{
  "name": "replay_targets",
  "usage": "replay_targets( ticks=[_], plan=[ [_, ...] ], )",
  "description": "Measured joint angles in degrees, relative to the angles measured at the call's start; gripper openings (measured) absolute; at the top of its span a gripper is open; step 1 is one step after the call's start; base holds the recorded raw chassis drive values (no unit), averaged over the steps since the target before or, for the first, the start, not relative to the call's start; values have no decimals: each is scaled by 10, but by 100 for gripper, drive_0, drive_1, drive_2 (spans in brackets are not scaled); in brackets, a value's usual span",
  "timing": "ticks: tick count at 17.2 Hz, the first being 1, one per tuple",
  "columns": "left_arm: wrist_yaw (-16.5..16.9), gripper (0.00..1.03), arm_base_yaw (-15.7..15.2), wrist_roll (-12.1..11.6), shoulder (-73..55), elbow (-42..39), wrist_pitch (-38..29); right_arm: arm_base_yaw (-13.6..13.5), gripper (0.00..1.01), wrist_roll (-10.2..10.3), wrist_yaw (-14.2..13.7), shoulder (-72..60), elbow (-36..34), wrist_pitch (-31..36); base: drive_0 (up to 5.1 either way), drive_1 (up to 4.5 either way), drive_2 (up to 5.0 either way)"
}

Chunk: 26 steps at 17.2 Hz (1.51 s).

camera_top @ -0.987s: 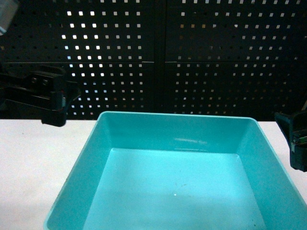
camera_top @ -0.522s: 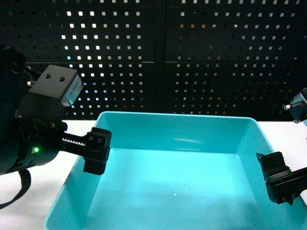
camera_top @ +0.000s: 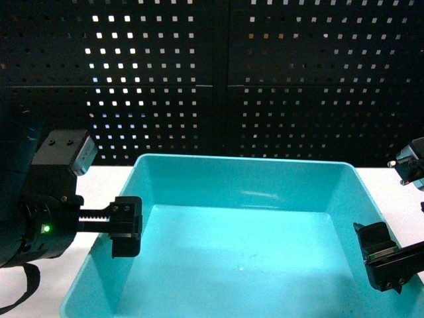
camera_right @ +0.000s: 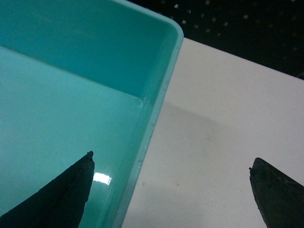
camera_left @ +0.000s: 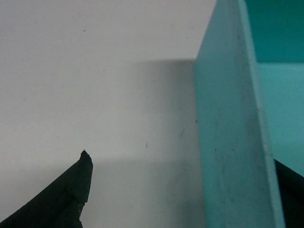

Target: Stack blue boxes stably on right

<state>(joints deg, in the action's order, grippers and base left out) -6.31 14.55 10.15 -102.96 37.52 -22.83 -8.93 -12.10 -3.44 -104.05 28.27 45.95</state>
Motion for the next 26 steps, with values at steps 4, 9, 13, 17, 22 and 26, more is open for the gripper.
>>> replay_targets(
  ticks=[4,9,13,17,22,26],
  plan=[
    [8,98,-4,24,-4,-4,-8,-1,64,9,-2,-9,-2,-7,0,0,0],
    [2,98,5,35,-4,-7,2,-5,15,20,-3,-10,-8,1,0,0,0],
    [-13,98,19,80,-4,2,37,-9,3,67,-8,-13,-12,16,0,0,0],
    [-33,54,59,124,-4,11,51,-7,3,67,-9,-20,-25,39,0,0,0],
    [-42,2,93,137,-4,23,61,-7,3,67,-6,-12,-27,23,0,0,0],
    [-46,2,96,136,-1,22,61,-4,3,72,0,2,-35,12,0,0,0]
  ],
)
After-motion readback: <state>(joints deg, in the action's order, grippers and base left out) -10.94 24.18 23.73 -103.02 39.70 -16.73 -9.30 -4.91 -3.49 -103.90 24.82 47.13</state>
